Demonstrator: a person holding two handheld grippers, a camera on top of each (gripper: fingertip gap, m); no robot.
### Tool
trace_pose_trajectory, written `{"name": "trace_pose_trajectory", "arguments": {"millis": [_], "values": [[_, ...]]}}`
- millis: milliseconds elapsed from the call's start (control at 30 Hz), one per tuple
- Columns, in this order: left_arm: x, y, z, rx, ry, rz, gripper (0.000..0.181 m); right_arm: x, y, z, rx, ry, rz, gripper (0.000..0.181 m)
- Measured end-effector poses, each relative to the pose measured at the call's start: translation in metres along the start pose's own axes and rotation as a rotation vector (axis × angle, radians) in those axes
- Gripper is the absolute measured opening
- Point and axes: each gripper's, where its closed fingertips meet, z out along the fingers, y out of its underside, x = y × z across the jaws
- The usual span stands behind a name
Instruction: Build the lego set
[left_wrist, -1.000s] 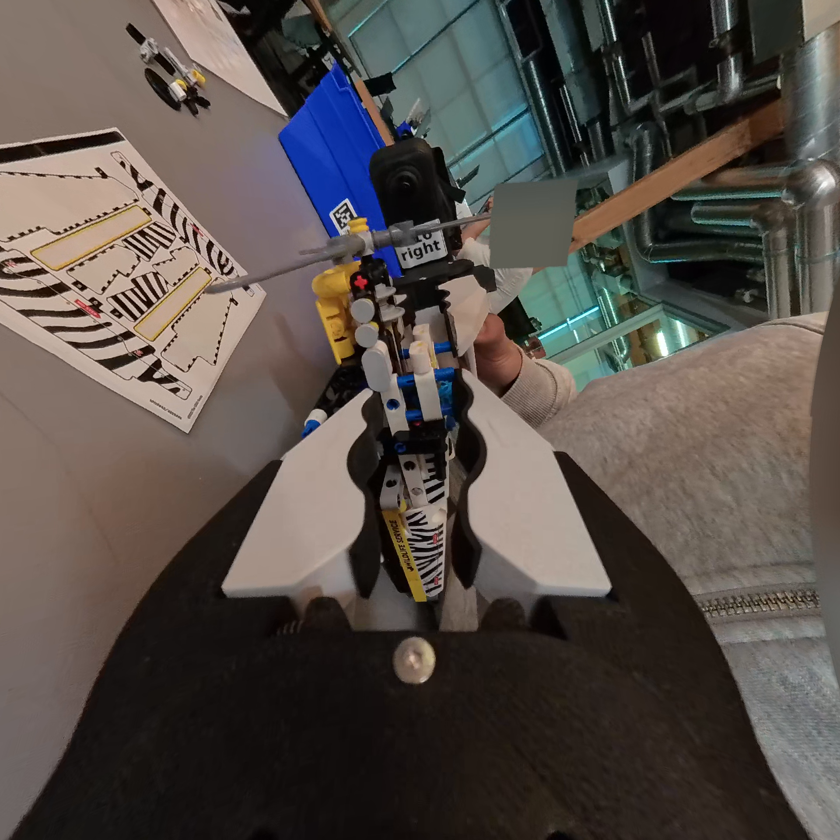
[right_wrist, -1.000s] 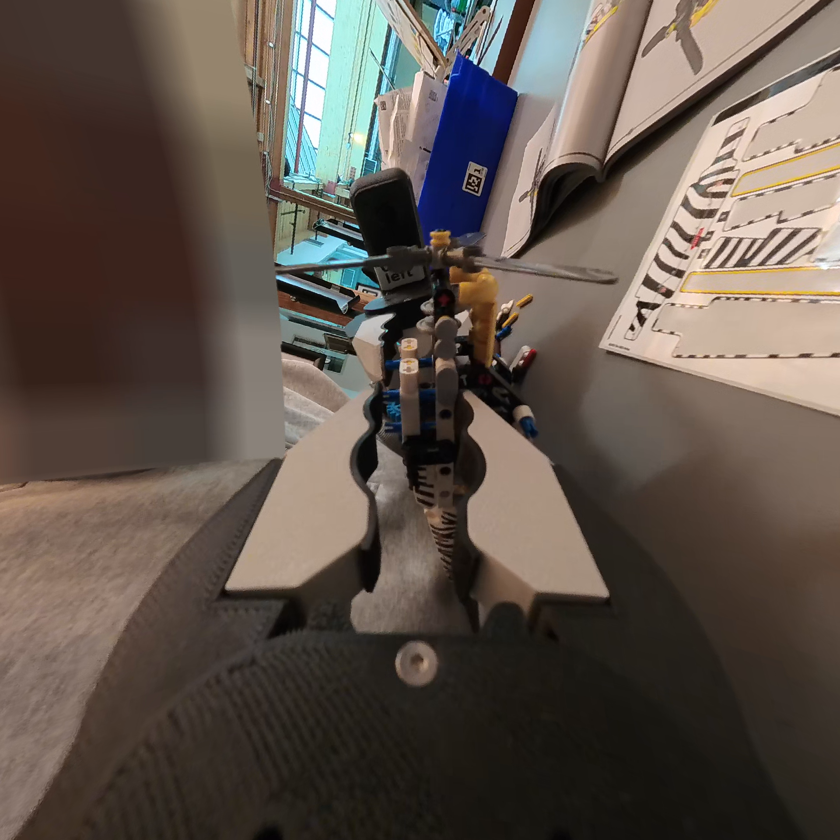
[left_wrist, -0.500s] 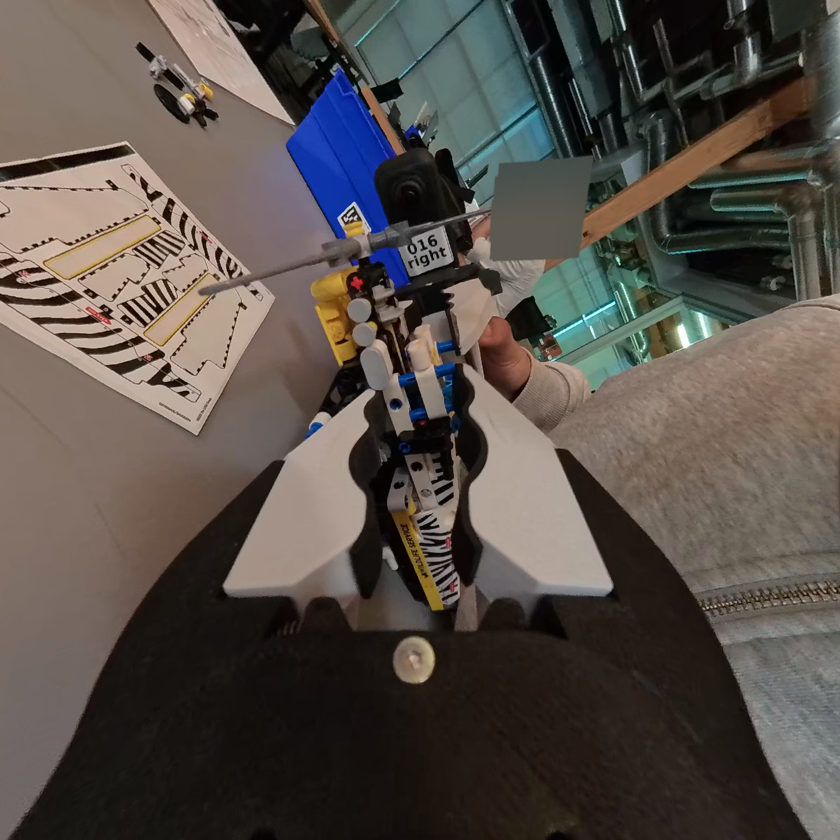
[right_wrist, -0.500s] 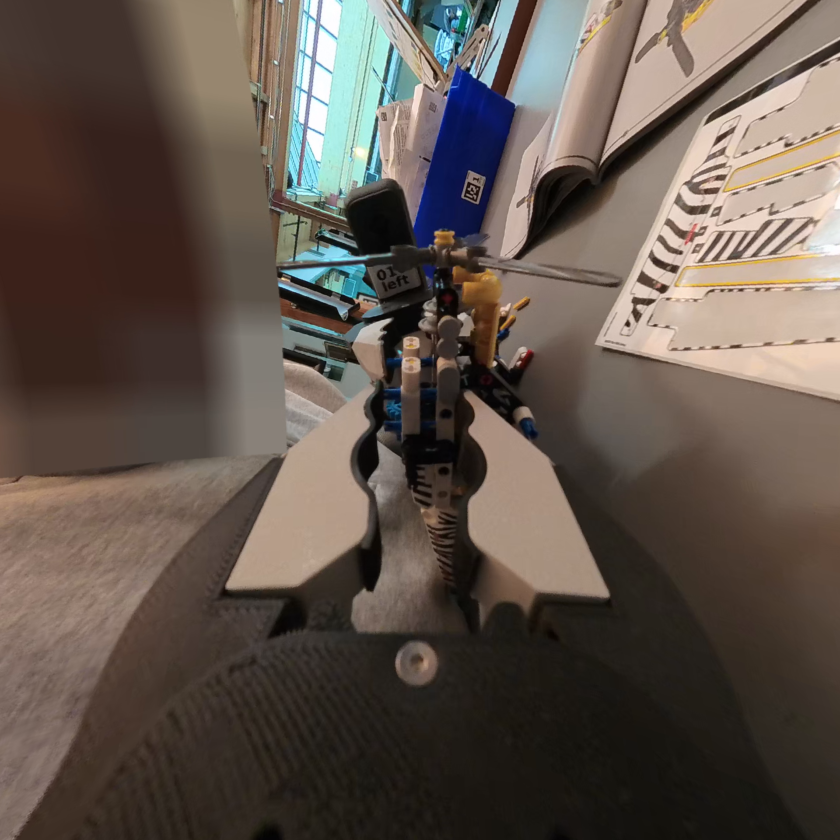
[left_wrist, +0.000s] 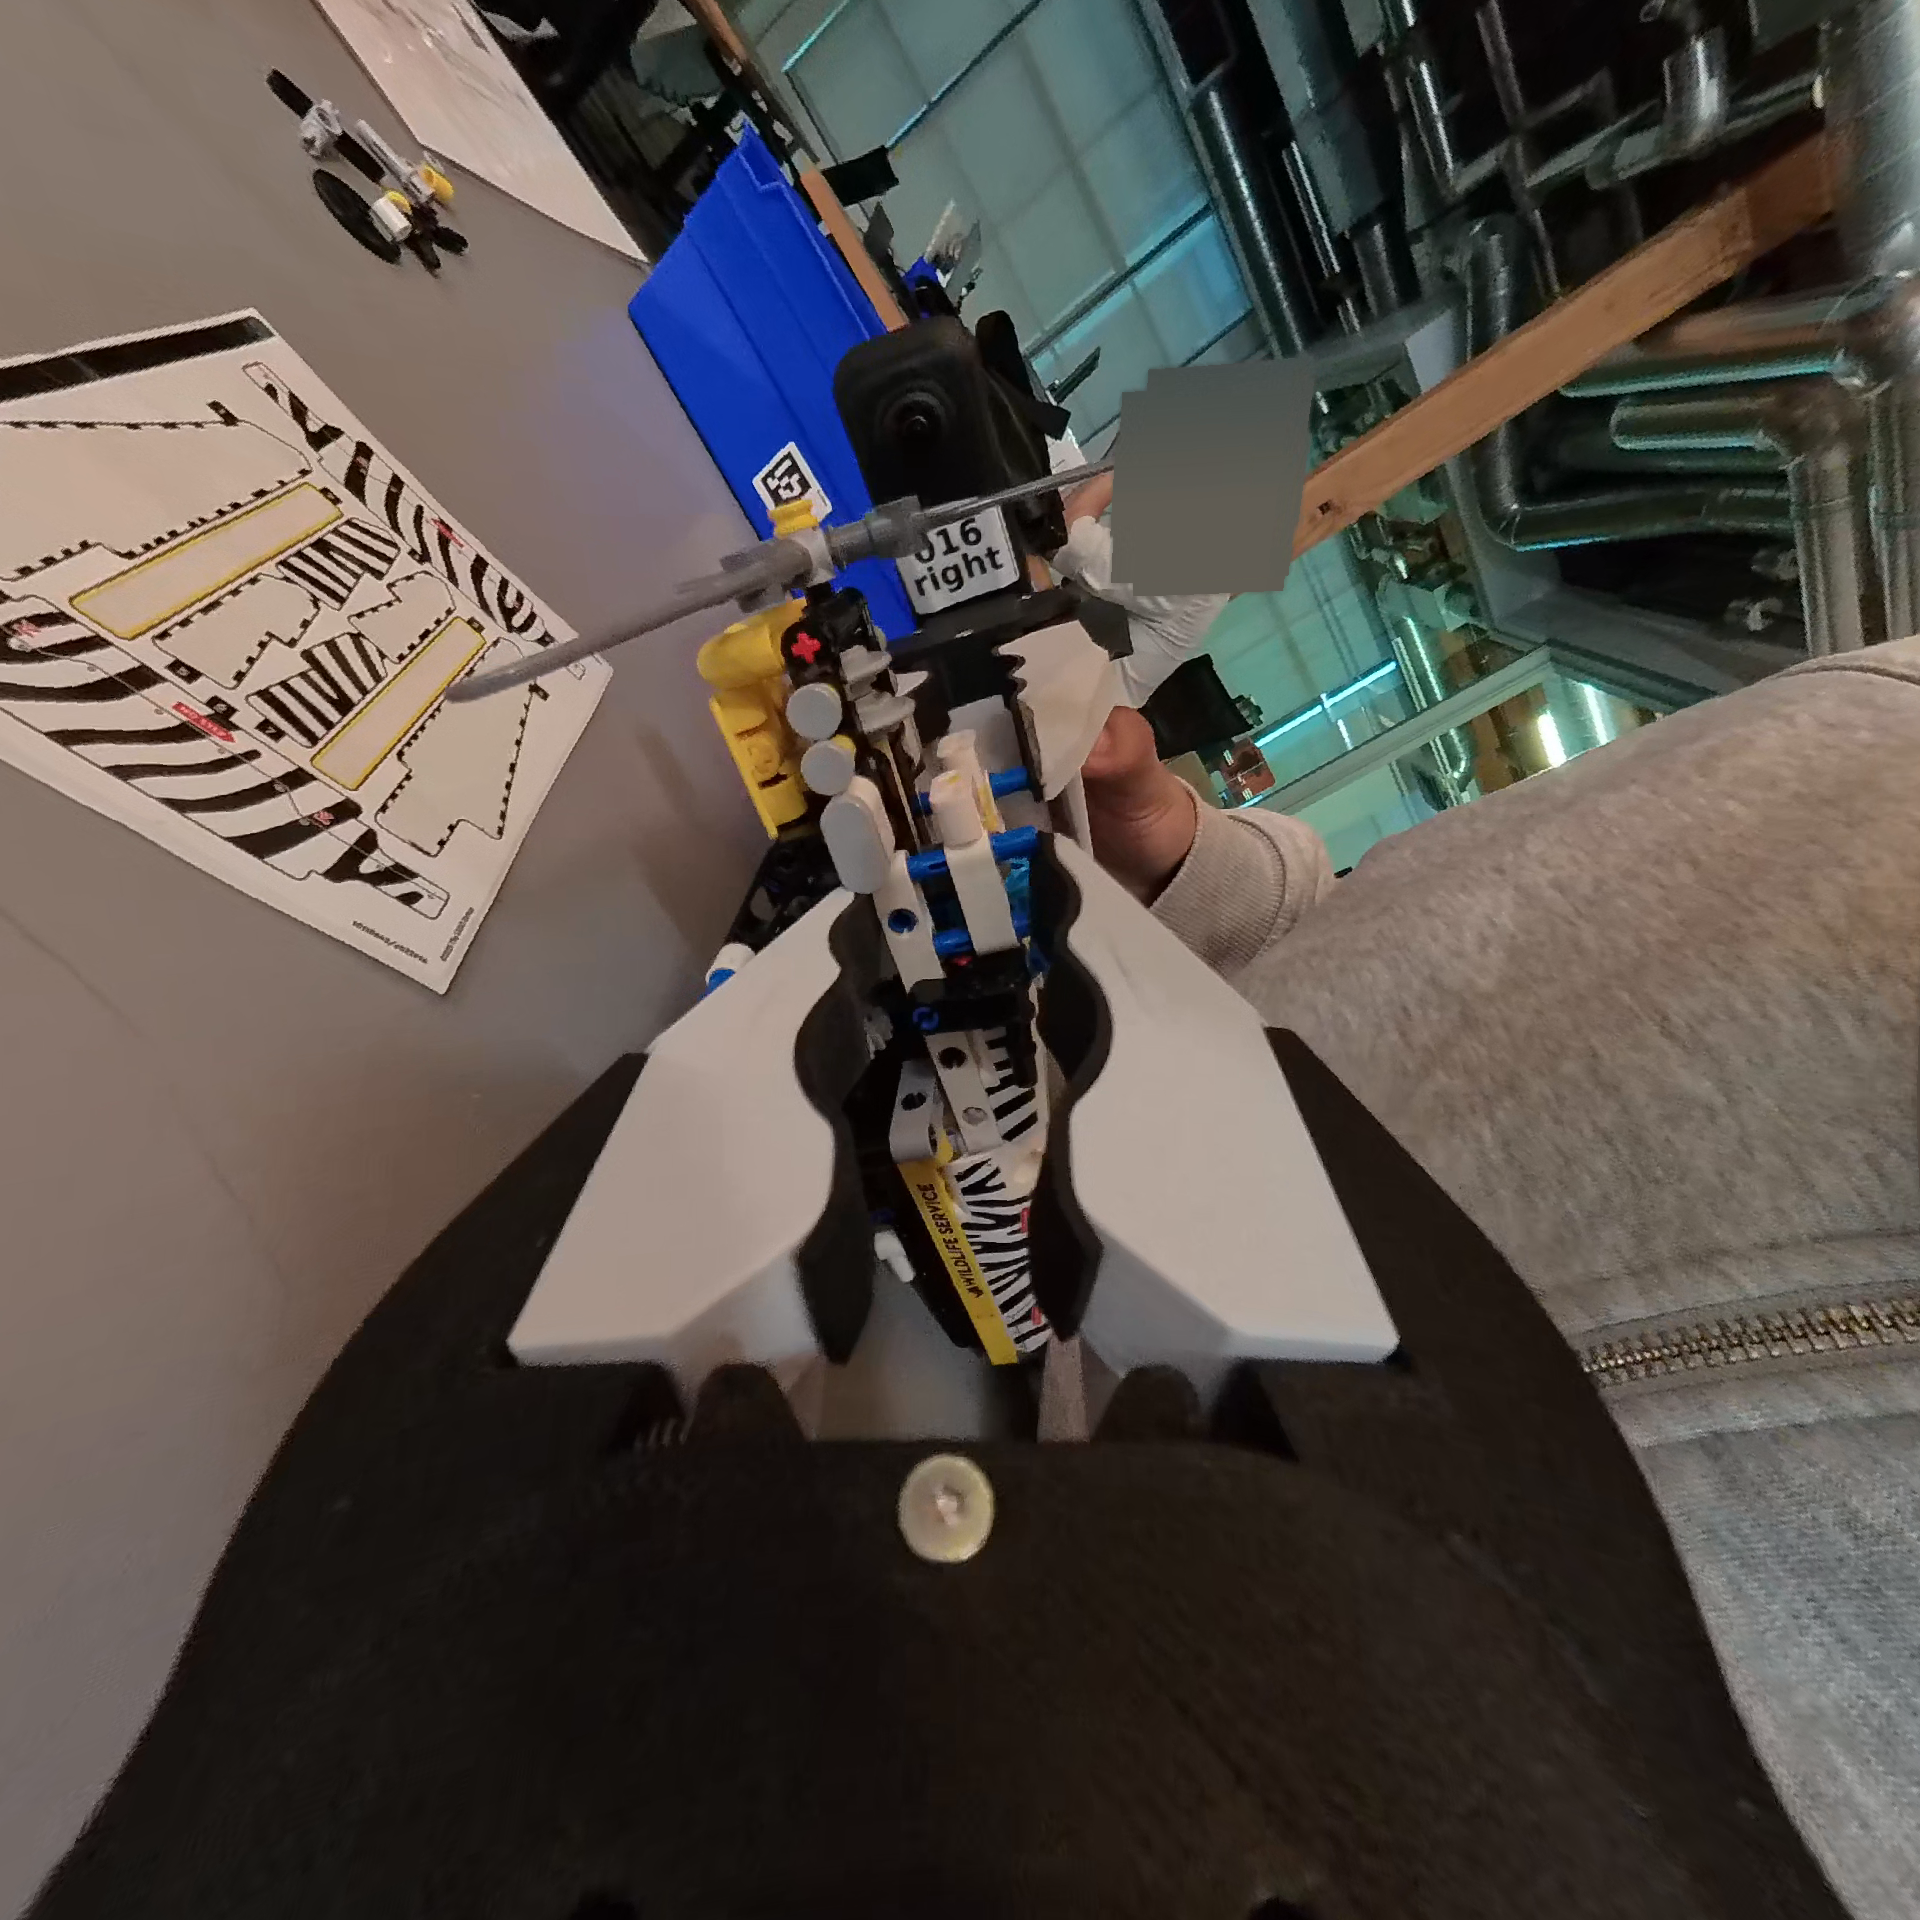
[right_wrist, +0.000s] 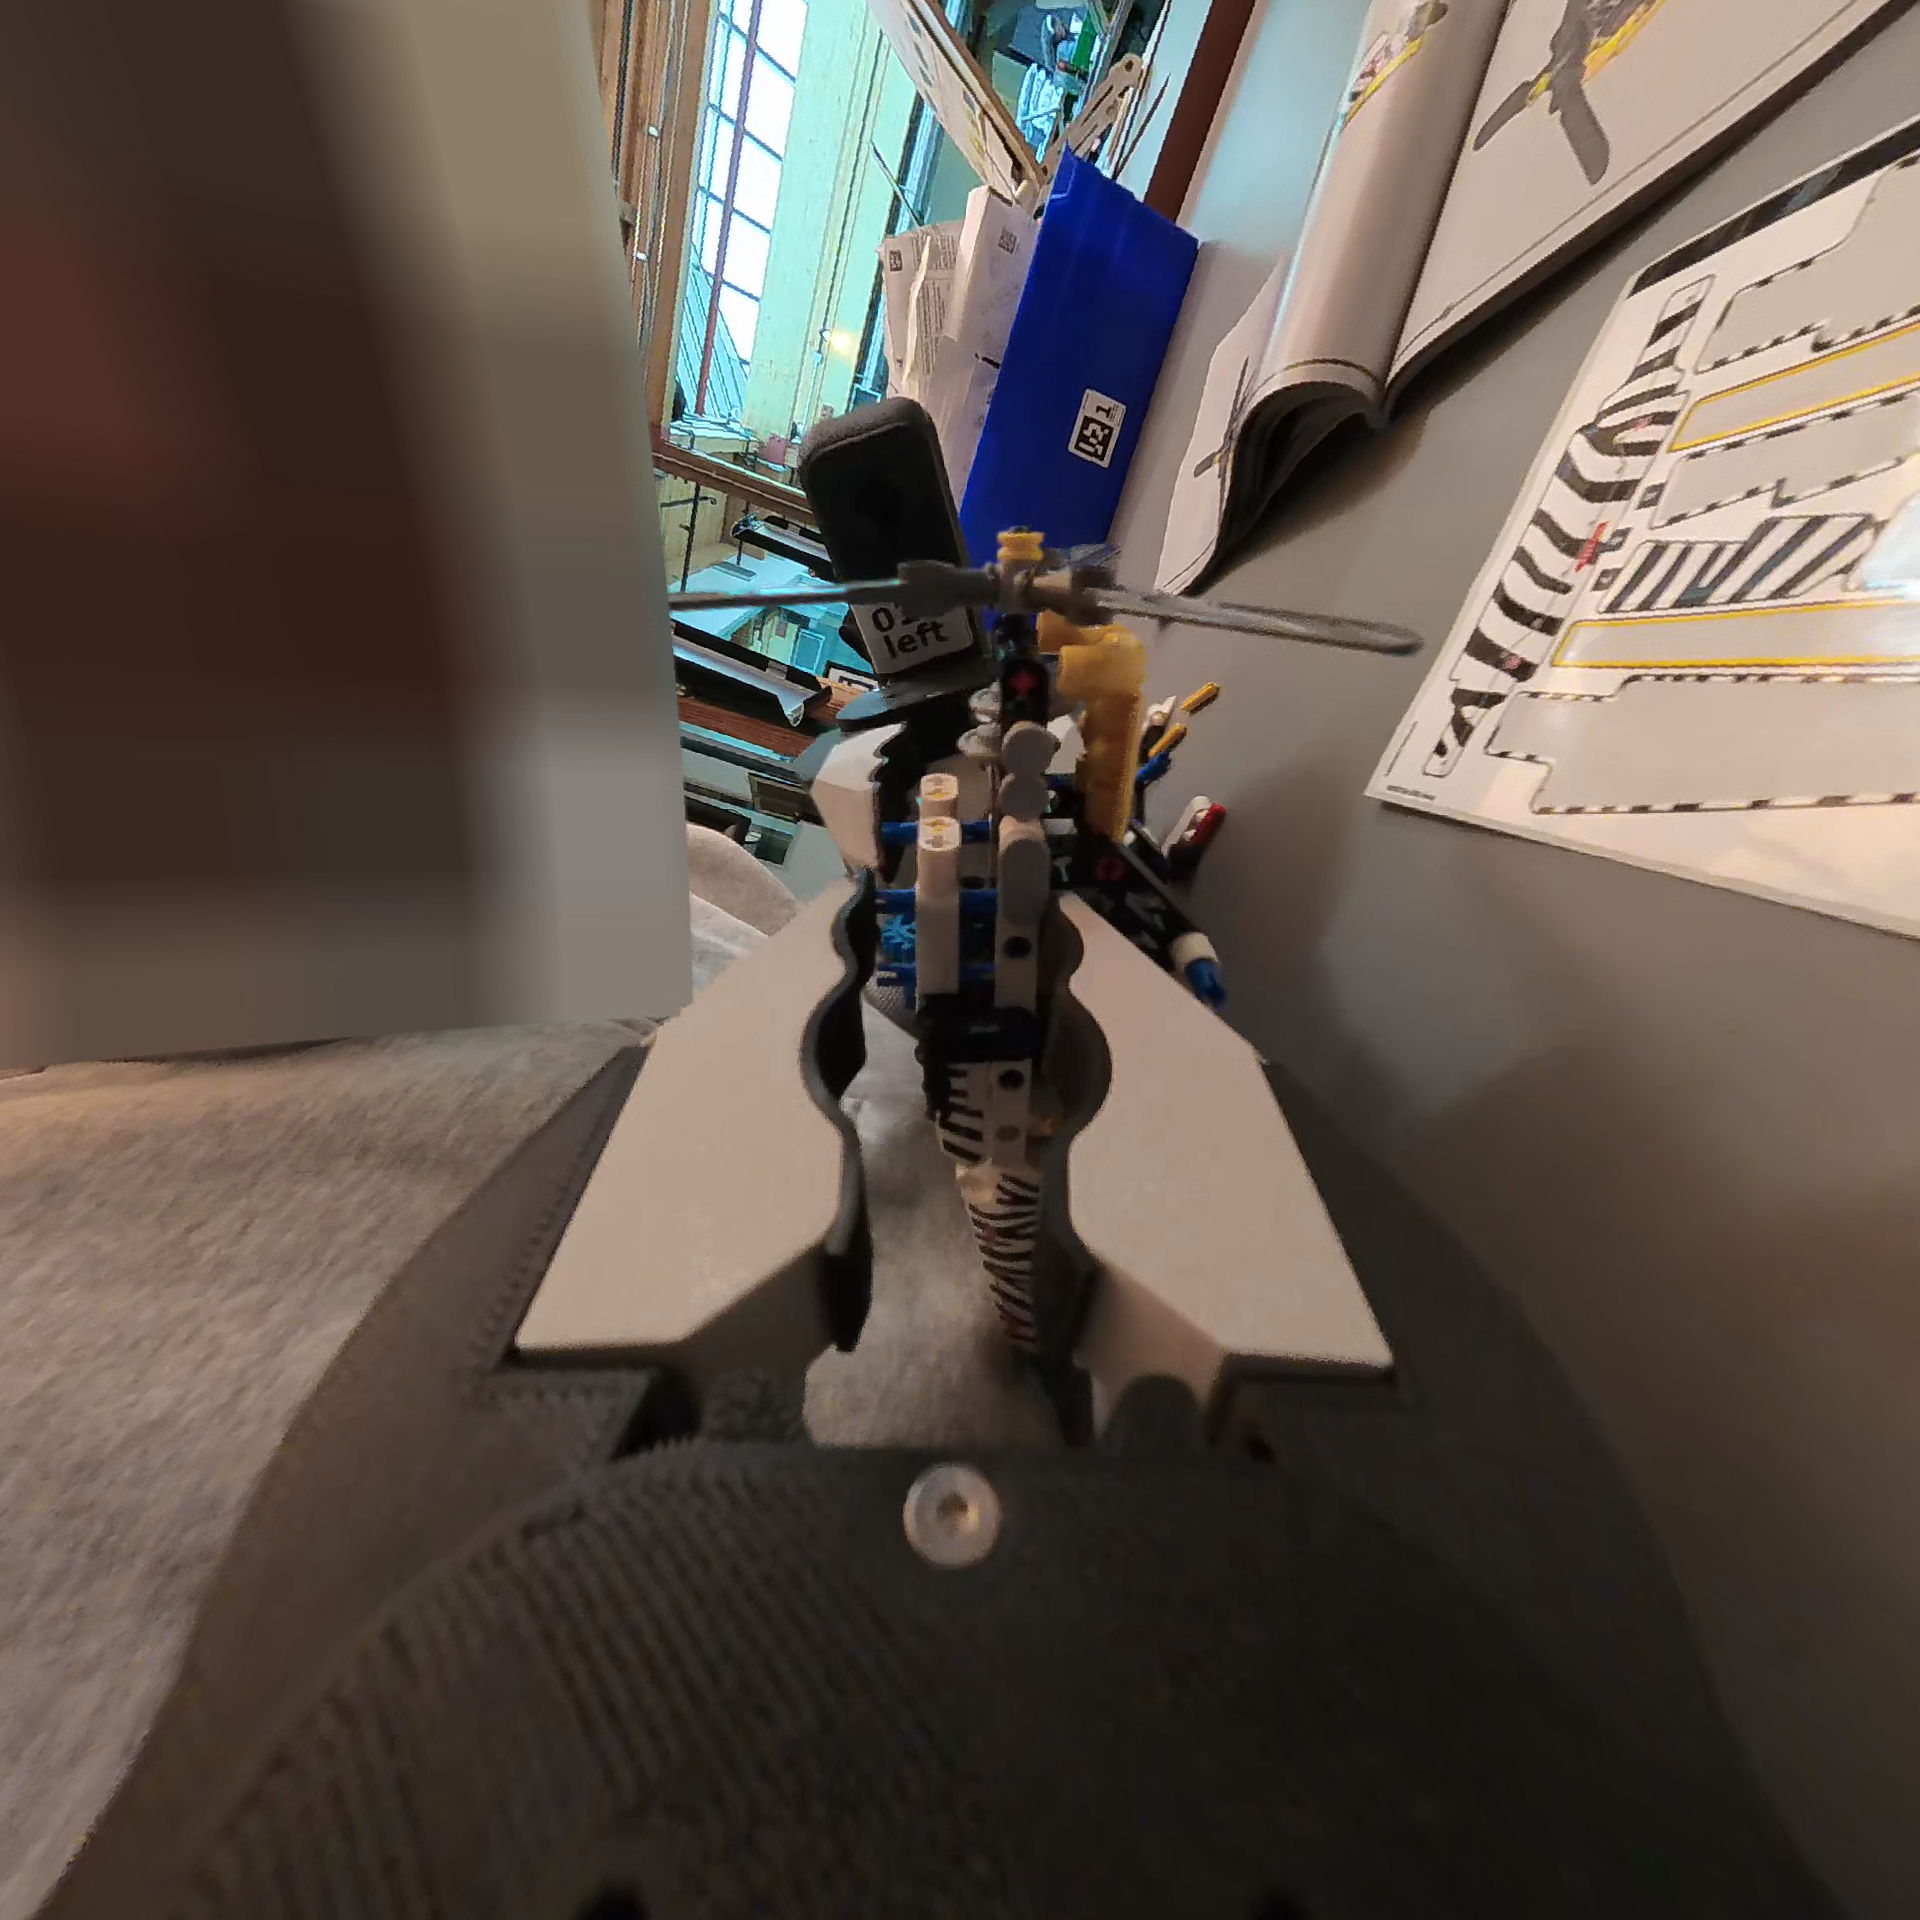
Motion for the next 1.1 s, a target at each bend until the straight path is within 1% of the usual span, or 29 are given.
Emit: {"name": "trace_pose_trajectory", "arguments": {"millis": [400, 567, 733, 867, 967, 1100], "values": [[0.002, -0.002, -0.002, 0.026, 0.01, 0.034, 0.03, -0.003, -0.001, 0.002, 0.011, 0.039, -0.045, 0.028], [0.003, -0.003, -0.004, 0.051, 0.045, 0.017, 0.031, -0.005, -0.001, 0.004, 0.009, 0.056, -0.063, 0.028], [0.014, -0.007, -0.024, 0.133, 0.116, 0.059, 0.031, -0.018, -0.001, 0.023, -0.061, 0.12, -0.182, 0.029], [0.019, -0.006, -0.039, 0.2, 0.167, 0.023, 0.03, -0.023, 0.001, 0.039, -0.115, 0.168, -0.247, 0.029], [0.02, -0.006, -0.045, 0.235, 0.199, -0.026, 0.029, -0.024, 0.002, 0.045, -0.118, 0.187, -0.284, 0.028], [0.021, -0.007, -0.043, 0.254, 0.185, -0.008, 0.03, -0.025, 0.001, 0.044, -0.086, 0.172, -0.313, 0.029]]}}
